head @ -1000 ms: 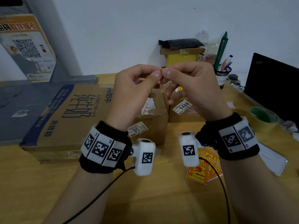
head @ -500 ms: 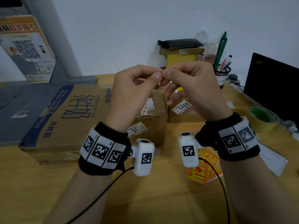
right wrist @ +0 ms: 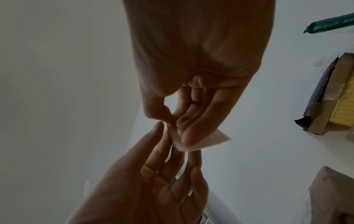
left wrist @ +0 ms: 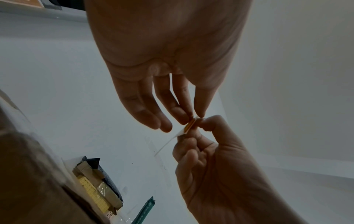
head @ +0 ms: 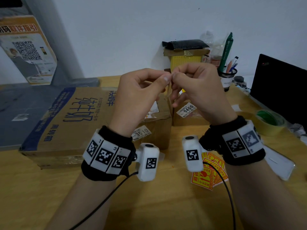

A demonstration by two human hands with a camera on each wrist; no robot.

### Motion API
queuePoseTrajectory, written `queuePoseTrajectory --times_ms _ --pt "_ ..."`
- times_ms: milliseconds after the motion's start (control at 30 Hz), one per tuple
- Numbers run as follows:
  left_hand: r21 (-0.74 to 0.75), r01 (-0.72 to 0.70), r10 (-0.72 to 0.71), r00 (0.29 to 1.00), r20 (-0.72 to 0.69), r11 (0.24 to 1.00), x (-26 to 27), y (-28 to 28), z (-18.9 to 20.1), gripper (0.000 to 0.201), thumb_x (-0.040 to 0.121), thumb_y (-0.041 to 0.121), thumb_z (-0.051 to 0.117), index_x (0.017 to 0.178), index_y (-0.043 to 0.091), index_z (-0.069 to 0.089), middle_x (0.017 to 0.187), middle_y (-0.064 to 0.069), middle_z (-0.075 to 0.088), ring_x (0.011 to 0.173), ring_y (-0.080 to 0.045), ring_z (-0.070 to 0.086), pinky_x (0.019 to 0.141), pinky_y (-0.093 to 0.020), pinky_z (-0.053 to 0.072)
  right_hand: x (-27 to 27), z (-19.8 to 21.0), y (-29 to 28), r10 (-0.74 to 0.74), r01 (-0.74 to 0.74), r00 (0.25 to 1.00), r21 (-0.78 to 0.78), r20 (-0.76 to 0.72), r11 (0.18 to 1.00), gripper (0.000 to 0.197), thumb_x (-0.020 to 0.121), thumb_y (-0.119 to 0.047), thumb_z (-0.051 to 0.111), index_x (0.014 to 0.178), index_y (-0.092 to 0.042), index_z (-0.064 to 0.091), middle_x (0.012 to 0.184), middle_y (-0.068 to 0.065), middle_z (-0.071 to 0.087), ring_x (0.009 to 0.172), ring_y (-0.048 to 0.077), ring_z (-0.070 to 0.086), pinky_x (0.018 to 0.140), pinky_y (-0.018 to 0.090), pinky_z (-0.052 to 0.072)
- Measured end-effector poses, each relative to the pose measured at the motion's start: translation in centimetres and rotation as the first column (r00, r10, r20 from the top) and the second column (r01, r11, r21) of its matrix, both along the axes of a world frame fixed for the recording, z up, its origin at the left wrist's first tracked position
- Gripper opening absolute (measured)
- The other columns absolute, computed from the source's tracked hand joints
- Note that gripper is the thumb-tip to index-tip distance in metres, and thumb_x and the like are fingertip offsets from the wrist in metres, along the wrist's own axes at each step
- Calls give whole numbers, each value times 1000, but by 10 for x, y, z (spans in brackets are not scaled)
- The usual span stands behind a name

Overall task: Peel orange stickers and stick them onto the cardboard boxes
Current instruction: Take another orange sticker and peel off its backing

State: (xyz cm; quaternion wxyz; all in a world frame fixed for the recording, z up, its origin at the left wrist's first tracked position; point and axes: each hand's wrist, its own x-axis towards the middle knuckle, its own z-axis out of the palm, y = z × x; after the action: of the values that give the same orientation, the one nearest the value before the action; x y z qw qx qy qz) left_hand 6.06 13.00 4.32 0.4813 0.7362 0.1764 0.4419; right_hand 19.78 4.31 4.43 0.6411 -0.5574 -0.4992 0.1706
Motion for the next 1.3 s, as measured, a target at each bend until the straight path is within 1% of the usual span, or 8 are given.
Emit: queuePoseTrajectory --times_ms 133,333,467,633,867,1000,1166,1300 --pt "-3 -2 2 1000 -3 1000 0 1 0 10 92 19 71 99 16 78 86 3 79 83 -18 75 68 -37 62 0 0 0 7 -7 999 1 32 1000 13 96 -3 62 85 -4 69 62 -1 65 54 20 64 47 33 57" --pt "-54 17 -17 1000 -8 998 1 2 -1 14 94 17 68 103 12 78 91 -3 79 85 -20 76 68 -32 63 -2 0 1 4 -4 999 10 43 1000 13 96 -2 61 85 -3 68 63 -1 65 54 19 64 46 33 57" --pt "-73 25 -25 1000 -3 997 1 2 -1 14 95 18 67 102 13 78 91 -2 79 85 -20 76 69 -34 63 -1 0 0 -8 7 999 20 44 1000 12 95 -2 62 85 -2 68 63 -1 65 53 20 64 46 33 57" --pt "-80 23 -24 1000 -4 996 1 2 -1 13 95 17 66 100 15 78 91 -1 79 84 -19 76 70 -34 63 -2 1 1 -15 13 998 28 61 1000 13 96 -3 63 84 -5 68 62 -4 66 52 19 64 46 32 56" --pt "-140 51 -50 999 9 989 0 2 0 14 95 14 65 101 11 78 95 -8 79 87 -26 76 76 -46 61 -2 1 0 -30 27 997 34 68 999 11 95 -3 64 86 0 69 61 -5 67 53 19 64 46 32 57" --pt "-138 49 -50 999 2 989 0 2 0 15 96 14 64 102 10 78 94 -8 78 87 -26 76 76 -46 62 -2 1 0 -38 35 996 38 78 999 11 95 -2 64 89 6 68 61 -3 67 52 20 64 45 33 58" --pt "-137 44 -44 999 -2 990 0 2 0 16 96 15 64 102 10 78 94 -8 79 86 -24 76 77 -46 62 -2 0 1 -43 39 995 40 87 998 9 95 -3 65 88 2 69 62 -2 67 52 20 65 46 33 58" --pt "-141 42 -42 999 3 989 0 2 0 15 96 15 65 100 11 78 92 -6 79 84 -23 76 73 -41 62 -2 0 1 -42 38 996 42 84 998 9 95 -3 64 89 3 69 62 -2 67 52 20 65 45 33 58"
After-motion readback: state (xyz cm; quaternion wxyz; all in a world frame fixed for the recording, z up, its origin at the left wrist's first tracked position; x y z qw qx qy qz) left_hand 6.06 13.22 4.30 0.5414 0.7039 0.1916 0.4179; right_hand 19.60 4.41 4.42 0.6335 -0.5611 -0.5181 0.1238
